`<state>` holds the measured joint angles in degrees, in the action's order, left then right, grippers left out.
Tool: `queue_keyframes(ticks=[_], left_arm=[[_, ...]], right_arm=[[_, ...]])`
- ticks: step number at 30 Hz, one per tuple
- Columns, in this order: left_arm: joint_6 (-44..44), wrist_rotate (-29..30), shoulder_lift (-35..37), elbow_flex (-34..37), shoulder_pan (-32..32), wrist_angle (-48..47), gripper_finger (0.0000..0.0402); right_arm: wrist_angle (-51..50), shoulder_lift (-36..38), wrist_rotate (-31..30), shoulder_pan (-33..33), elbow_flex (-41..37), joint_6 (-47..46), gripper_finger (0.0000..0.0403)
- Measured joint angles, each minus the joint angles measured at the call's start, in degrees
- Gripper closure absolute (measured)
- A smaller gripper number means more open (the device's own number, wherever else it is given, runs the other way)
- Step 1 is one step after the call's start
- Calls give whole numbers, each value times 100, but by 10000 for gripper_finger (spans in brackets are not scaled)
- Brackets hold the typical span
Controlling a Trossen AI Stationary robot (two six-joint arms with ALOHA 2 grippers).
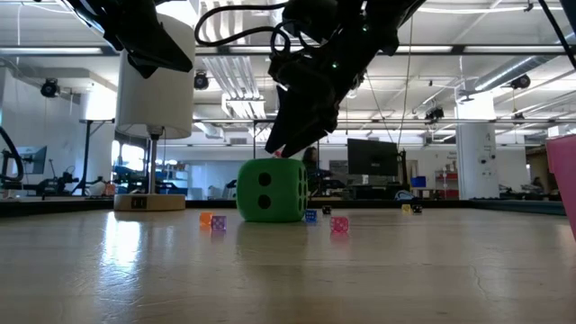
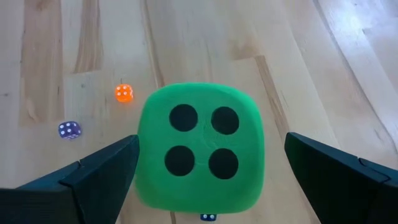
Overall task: Pick & Place Dice
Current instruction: Put the large green die into the bin
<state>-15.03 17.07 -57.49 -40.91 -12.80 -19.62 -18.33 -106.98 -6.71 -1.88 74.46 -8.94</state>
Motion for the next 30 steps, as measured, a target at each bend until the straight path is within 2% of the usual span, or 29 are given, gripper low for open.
queue_keyframes(ticks=[13, 30], left_arm=[[0, -1, 0, -1, 2, 0, 366], [0, -1, 0, -2, 0, 0, 366]], right_arm=[[92, -330, 165, -3, 52, -27, 3], [-62, -131, -108, -30, 90, 41, 3]])
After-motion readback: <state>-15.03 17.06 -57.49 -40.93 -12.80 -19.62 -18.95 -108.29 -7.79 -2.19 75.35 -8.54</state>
